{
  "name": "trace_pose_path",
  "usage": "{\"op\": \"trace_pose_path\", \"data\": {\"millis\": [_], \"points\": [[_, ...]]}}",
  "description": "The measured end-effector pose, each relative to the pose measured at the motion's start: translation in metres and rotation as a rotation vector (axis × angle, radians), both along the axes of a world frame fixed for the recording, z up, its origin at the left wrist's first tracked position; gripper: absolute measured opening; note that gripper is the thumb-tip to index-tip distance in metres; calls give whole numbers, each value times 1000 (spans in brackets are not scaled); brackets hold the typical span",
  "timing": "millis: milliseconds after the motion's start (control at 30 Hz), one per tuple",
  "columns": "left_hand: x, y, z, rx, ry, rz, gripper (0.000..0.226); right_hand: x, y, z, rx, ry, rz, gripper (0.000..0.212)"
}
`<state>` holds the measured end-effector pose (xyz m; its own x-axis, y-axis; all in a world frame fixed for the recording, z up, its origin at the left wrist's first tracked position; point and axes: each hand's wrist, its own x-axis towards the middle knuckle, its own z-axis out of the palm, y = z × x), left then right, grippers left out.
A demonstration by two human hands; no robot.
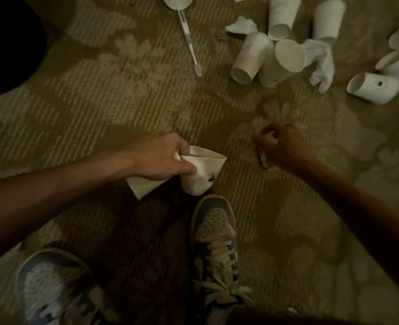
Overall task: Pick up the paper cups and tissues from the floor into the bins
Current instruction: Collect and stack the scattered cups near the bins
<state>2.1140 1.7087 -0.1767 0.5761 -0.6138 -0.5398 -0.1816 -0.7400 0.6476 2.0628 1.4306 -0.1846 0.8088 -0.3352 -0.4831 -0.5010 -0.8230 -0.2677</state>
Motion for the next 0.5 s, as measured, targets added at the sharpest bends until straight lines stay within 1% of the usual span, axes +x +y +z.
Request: {"op": "trace_pose_path", "data": {"millis": [33,100,167,200,267,367,433,500], "points": [[0,-3,-1,-4,4,3,23,-4,-7,-2,-21,77,0,45],[1,-6,-3,-23,27,14,23,-14,-13,-6,15,142,44,38],[3,-8,-3,-39,37,19,21,-19,-19,-9,63,107,45,29],[4,-9,-2,-42,37,15,21,-20,-21,-9,94,90,12,24],[2,-8,-2,-42,37,9,22,-21,-24,-9,218,107,-73,15],[0,3,0,-29,41,28,22,-16,-10,-6,429,138,-107,16],[0,14,3,-16,52,57,24,-10,10,-1,547,74,-84,20],[1,23,9,-14,84,83,30,-4,28,6,632,35,-62,26]]}}
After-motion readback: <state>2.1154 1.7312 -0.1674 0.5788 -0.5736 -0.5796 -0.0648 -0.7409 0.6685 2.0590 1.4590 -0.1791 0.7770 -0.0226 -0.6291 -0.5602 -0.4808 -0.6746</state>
